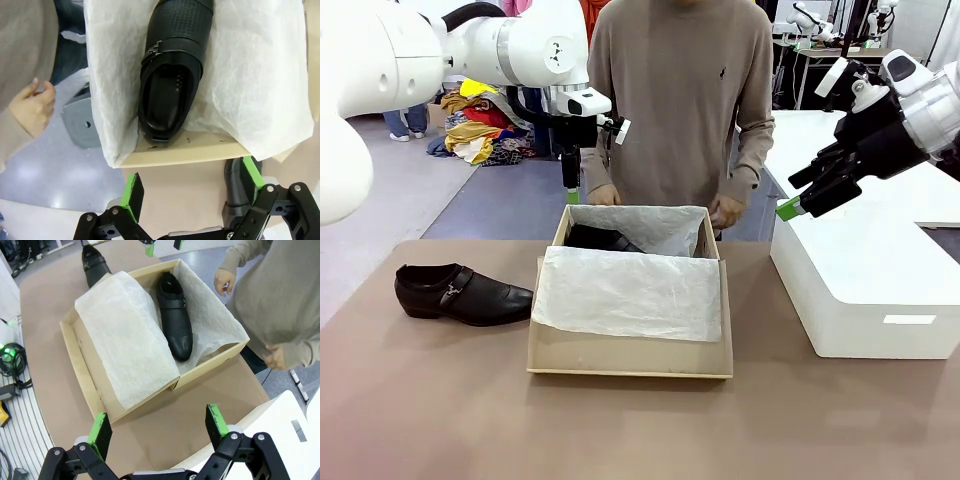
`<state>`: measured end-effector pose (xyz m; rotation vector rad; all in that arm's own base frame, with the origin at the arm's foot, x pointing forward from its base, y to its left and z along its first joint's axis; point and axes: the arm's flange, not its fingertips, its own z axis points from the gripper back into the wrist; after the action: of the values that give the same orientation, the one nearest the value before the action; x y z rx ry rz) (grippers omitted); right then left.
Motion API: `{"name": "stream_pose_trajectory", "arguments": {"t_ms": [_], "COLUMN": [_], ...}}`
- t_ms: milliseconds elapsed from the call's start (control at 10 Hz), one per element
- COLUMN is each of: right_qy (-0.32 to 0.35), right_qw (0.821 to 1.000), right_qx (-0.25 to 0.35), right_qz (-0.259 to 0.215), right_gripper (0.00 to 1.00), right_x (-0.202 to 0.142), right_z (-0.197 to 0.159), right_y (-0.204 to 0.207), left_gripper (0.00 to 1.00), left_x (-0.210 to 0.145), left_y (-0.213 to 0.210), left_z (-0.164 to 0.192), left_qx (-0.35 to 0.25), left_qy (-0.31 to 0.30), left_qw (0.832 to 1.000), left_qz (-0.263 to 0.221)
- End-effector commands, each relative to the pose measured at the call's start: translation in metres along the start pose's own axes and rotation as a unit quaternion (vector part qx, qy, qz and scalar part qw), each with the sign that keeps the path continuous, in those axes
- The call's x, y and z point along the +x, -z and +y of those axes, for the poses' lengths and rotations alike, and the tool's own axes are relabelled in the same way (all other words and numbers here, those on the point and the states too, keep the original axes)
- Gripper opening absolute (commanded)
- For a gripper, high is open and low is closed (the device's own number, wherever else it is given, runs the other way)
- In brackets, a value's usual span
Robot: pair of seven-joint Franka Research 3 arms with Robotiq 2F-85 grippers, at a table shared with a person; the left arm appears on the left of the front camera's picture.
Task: Pack the shoes into the box.
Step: Place the other shoe of the Shoes into the Shoes Box.
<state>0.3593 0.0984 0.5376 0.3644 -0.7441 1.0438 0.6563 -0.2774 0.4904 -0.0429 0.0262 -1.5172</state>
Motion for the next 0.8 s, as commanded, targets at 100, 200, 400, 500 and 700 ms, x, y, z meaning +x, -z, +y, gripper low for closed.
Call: {"name": "stream_pose_trajectory", "arguments": {"t_ms": [100, 200, 400, 500, 700], "right_qy": [-0.005, -0.005, -0.005, -0.005, -0.005], "right_qw": [1.000, 1.000, 1.000, 1.000, 1.000], "right_qx": [0.006, 0.006, 0.006, 0.006, 0.006], "right_qz": [-0.010, -0.010, -0.010, -0.010, -0.010], "right_gripper": [1.00, 1.00, 1.00, 1.00, 1.00], "right_x": [0.000, 0.000, 0.000, 0.000, 0.000], "right_z": [-0.003, -0.003, -0.003, -0.003, -0.003], "right_y": [0.001, 0.001, 0.001, 0.001, 0.001], "left_gripper": [1.00, 1.00, 1.00, 1.00, 1.00], "left_x": [-0.001, 0.000, -0.045, -0.061, -0.097], "left_y": [-0.005, 0.000, -0.024, -0.029, -0.041], "left_z": [0.000, 0.000, -0.020, -0.025, -0.039], "left_qx": [0.005, 0.000, 0.016, 0.026, 0.029], "left_qy": [-0.005, 0.000, -0.014, -0.033, -0.041], "left_qw": [1.000, 1.000, 1.000, 0.999, 0.999], "left_qz": [0.000, 0.000, -0.018, -0.008, -0.018]}}
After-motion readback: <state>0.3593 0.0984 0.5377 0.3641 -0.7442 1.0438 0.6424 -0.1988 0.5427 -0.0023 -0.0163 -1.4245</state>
